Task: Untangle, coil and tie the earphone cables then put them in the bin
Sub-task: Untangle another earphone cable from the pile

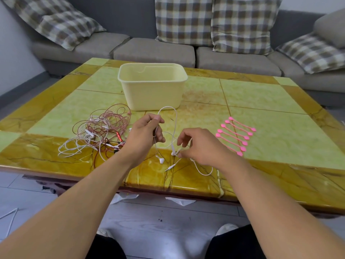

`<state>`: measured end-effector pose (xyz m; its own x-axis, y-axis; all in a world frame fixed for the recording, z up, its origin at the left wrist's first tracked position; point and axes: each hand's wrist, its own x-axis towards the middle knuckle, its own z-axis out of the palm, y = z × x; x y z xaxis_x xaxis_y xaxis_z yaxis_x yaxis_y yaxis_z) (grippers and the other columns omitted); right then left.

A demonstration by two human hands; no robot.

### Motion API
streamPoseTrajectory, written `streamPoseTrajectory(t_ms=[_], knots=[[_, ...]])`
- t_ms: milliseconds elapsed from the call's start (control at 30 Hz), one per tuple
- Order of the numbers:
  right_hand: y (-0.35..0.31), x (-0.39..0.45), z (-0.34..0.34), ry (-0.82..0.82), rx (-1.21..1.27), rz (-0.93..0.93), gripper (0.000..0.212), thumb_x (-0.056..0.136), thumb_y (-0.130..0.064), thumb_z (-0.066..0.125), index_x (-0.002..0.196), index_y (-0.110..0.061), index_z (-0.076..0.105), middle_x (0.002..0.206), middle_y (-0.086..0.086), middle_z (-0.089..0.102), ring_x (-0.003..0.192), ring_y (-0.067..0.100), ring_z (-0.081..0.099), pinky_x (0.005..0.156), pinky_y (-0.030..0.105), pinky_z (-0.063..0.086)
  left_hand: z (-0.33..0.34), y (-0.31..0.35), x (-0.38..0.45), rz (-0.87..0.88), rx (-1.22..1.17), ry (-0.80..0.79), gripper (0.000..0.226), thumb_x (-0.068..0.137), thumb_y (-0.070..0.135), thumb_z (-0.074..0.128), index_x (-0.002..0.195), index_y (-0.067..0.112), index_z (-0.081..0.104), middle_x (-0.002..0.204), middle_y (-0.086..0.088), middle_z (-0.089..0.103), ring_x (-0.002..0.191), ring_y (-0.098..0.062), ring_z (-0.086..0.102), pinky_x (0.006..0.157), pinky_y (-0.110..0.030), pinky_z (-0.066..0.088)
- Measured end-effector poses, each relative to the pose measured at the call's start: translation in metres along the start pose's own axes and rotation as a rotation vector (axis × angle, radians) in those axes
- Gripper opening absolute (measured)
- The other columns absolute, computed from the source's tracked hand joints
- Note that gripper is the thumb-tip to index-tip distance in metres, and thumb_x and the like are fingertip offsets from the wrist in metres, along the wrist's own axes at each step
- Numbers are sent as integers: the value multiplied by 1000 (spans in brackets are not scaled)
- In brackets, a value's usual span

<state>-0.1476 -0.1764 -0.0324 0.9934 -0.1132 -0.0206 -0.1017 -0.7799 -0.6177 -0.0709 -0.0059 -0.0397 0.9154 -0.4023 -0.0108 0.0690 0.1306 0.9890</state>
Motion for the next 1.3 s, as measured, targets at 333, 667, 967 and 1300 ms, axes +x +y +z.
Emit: streamPoseTrajectory(t_ms=[333,667,967,1300], knots=[[28,-3,-2,-247,-230,215,23,75,-30,89,84,-29,68,85,-8,68,83,18,67,77,36,55,0,-6,-1,-79,-13,-60,21,107,21,47,93,10,58,57,3,28,48,-12,26,49,-27,32],[24,-17,-37,101,140,168,11,78,-24,88,78,-25,77,71,-4,75,64,6,70,63,23,54,2,-9,-7,-99,473,-247,47,86,61,69,91,15,69,55,5,27,47,-15,25,51,-29,20],[27,-19,-43,416,333,160,6,85,-25,82,83,-29,79,75,-9,74,75,16,72,81,46,61,8,-14,-5,-85,733,-216,41,96,50,61,82,13,74,41,9,24,42,-12,27,52,-20,35],[18,-20,-39,344,327,53,8,87,-22,77,84,-28,71,78,-11,75,73,4,69,69,18,48,12,-21,-3,101,669,-120,41,91,37,73,128,24,62,66,10,53,55,-1,51,60,-19,41]])
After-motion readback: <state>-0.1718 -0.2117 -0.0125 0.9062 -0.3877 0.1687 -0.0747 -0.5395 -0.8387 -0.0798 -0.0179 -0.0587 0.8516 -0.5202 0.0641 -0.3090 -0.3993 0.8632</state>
